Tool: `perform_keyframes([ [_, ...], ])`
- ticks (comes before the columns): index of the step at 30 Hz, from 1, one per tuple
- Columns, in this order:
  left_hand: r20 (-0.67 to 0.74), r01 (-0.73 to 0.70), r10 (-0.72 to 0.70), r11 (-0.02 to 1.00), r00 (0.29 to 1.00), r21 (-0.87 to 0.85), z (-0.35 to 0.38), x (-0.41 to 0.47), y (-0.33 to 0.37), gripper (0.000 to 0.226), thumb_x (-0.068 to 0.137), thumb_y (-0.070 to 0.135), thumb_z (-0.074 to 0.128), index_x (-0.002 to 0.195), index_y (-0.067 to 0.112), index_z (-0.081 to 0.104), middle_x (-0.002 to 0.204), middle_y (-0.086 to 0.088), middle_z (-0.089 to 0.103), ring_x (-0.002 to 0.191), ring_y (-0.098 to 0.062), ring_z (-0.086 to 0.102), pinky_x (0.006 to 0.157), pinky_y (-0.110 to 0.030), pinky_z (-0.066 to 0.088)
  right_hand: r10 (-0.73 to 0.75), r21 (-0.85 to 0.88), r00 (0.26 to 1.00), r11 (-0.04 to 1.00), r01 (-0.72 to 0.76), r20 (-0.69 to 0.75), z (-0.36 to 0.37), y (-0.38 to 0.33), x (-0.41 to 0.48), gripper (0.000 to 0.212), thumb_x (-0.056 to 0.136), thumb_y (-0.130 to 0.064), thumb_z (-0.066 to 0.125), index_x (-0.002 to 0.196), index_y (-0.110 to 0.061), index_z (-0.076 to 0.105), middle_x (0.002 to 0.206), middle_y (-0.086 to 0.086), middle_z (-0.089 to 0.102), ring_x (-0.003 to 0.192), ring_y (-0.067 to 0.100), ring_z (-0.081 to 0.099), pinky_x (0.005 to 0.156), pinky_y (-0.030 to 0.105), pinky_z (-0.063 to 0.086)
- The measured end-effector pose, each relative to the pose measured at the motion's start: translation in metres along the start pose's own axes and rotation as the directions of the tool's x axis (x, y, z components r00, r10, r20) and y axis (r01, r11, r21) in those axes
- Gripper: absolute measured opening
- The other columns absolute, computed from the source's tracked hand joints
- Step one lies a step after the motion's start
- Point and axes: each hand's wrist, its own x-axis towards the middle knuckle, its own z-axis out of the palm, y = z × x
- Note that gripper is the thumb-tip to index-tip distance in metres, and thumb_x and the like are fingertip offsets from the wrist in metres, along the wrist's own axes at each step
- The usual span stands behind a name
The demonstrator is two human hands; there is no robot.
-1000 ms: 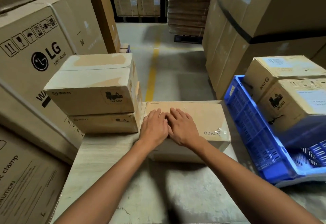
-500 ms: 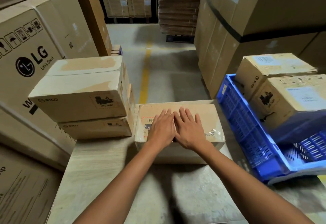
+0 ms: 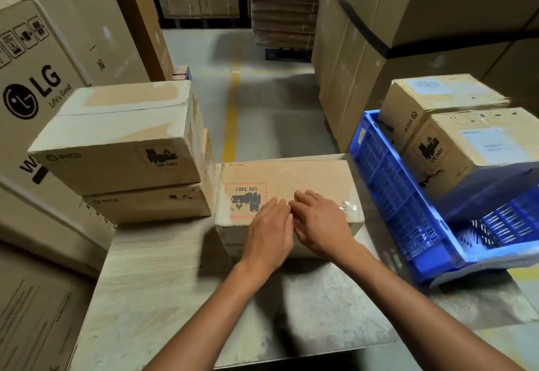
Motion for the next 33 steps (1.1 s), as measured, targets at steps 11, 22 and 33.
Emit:
perform_keyframes([
  [11, 0.22, -0.008, 0.027, 0.996, 0.975, -0.088, 0.012, 0.018, 0.022, 0.031, 0.096, 0.02, 0.043, 0.112, 0.009, 0.067, 0.116, -0.012, 0.069, 0.117, -0.034, 0.06, 0.106, -0.044, 0.046, 0.278, 0.093, 0.953, 0.959, -0.268, -0.123, -0.004, 0.01, -0.027, 0.024, 0.083, -0.035, 0.046, 0.074, -0.019, 0.062, 0.079, -0.004, 0.057, 0.08, 0.023, 0.059, 0.072, 0.039, 0.046],
  [22, 0.432, -0.116, 0.043, 0.983, 0.901, 0.144, 0.009, 0.045, 0.059, 0.039, 0.103, 0.031, 0.033, 0.112, 0.012, 0.066, 0.112, -0.01, 0.066, 0.108, -0.029, 0.058, 0.087, -0.044, 0.046, 0.335, 0.029, 0.937, 0.942, -0.334, -0.102, -0.007, 0.041, -0.034, 0.031, 0.087, -0.033, 0.045, 0.086, -0.016, 0.07, 0.091, 0.001, 0.063, 0.087, 0.024, 0.058, 0.071, 0.04, 0.048],
  [33, 0.399, -0.041, -0.001, 0.995, 0.917, 0.096, 0.034, 0.069, 0.026, 0.044, 0.105, 0.028, 0.026, 0.141, 0.014, 0.048, 0.156, -0.007, 0.041, 0.146, -0.025, 0.031, 0.118, -0.046, 0.024, 0.319, -0.076, 0.947, 0.944, -0.321, -0.043, -0.006, 0.044, 0.008, 0.032, 0.096, -0.041, 0.041, 0.111, -0.024, 0.064, 0.118, -0.005, 0.062, 0.108, 0.022, 0.054, 0.086, 0.04, 0.046],
])
